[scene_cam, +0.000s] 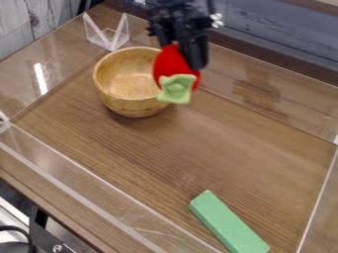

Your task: Move the red object to the right side of the table

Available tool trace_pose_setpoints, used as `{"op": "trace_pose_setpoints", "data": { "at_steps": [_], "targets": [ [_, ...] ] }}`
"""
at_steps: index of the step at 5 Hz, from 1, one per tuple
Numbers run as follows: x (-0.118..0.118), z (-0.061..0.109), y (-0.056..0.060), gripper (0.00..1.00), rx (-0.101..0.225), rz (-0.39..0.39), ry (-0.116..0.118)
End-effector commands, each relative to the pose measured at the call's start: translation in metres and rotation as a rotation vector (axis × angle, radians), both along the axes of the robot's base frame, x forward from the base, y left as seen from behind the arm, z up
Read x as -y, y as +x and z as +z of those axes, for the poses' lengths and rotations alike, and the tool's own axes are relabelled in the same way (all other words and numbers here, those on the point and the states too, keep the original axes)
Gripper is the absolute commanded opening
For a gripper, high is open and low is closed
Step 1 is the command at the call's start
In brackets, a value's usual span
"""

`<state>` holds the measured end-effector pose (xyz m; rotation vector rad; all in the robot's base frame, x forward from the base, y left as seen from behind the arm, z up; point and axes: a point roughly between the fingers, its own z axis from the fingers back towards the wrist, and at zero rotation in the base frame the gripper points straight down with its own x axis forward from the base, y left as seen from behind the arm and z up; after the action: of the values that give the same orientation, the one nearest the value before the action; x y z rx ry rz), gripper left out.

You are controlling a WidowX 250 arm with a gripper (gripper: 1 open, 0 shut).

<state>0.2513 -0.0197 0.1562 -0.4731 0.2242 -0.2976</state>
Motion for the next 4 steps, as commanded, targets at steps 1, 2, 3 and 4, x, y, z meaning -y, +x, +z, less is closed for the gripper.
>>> {"op": "trace_pose_setpoints", "data": {
  "at_steps": [1, 2, 3, 4],
  "targets": [
    [0.042, 0.002, 0.003, 0.0, 0.069, -0.081, 0.01],
    [0.078, -0.021, 0.005, 0.0, 0.083, -0.171, 0.016],
    [0.099, -0.048, 0.004, 0.0, 0.089, -0.206, 0.024],
    [0.1, -0.067, 0.008, 0.0, 0.093, -0.217, 0.031]
  ]
}}
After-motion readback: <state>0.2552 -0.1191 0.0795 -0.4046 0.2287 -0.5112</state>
